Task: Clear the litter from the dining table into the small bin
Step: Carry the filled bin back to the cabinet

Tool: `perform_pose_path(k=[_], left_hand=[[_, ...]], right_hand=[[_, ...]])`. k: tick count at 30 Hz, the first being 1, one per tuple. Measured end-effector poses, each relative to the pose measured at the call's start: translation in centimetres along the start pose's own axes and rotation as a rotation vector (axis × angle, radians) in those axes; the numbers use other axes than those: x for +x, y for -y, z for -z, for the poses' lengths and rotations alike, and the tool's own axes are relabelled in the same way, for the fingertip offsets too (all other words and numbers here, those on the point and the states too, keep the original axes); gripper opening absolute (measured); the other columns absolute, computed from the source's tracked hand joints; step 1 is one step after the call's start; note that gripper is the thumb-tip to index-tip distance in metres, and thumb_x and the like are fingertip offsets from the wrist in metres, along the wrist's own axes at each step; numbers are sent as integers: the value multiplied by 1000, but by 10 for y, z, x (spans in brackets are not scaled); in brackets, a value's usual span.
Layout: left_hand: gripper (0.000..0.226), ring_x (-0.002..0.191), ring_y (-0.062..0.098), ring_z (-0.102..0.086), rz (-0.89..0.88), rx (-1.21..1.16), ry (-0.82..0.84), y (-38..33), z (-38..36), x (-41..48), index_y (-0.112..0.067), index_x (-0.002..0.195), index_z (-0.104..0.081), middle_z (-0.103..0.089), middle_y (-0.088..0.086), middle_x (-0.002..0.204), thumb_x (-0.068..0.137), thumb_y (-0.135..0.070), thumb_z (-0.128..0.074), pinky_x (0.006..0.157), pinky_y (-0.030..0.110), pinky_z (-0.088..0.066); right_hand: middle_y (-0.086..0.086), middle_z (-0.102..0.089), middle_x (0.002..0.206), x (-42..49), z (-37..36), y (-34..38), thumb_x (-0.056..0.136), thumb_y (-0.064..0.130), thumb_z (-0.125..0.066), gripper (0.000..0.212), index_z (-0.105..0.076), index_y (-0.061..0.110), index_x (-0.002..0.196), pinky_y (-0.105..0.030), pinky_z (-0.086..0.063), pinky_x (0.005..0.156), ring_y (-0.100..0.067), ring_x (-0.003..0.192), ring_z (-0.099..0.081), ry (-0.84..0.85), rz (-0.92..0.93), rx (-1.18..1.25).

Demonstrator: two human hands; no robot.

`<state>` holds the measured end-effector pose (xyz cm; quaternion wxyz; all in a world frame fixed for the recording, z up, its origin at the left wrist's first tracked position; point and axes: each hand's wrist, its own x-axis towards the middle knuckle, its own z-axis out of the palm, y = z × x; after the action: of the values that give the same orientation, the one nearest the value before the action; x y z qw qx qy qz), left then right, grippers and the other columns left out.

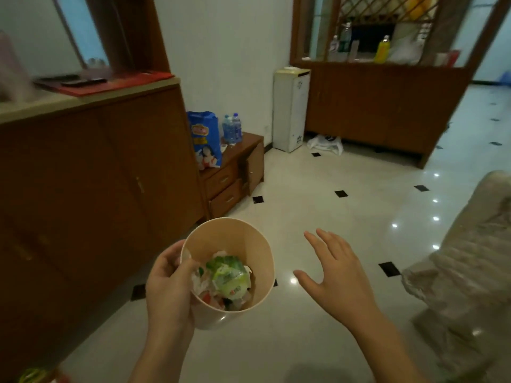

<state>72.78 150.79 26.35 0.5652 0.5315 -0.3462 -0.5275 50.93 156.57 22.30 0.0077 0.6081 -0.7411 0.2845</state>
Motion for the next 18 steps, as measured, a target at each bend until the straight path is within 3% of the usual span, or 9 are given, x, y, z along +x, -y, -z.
perform_pose_path(k=[8,13,16,18], left_hand=[[26,104,27,-57,55,37,306,9,-155,137,-33,86,-64,-63,1,107,80,-8,-59,87,48,-49],[27,107,29,-57,71,52,585,4,-274,181,-33,92,-63,-63,5,114,80,-8,-58,90,51,-48],[27,102,28,-60,109,24,768,5,-346,183,-31,86,-63,-65,4,104,80,-5,-58,83,46,-51],[33,95,22,-60,144,19,885,9,-390,174,-31,86,-62,-64,-1,98,79,0,-55,71,38,-49]], right_hand=[[-7,-43,139,104,-15,-83,73,52,-51,67,-35,25,133,-48,-33,103,-30,128,-36,-163,-284,-147],[-3,-33,145,150,3,-126,78,46,-62,69,-29,27,136,-42,-24,108,-26,135,-24,-249,-525,-202],[-8,-45,138,158,21,-153,72,45,-66,70,-37,22,132,-42,-29,103,-30,128,-37,-358,-629,-290],[-5,-42,140,156,35,-172,72,45,-69,74,-34,25,134,-38,-27,102,-27,130,-35,-384,-738,-347]])
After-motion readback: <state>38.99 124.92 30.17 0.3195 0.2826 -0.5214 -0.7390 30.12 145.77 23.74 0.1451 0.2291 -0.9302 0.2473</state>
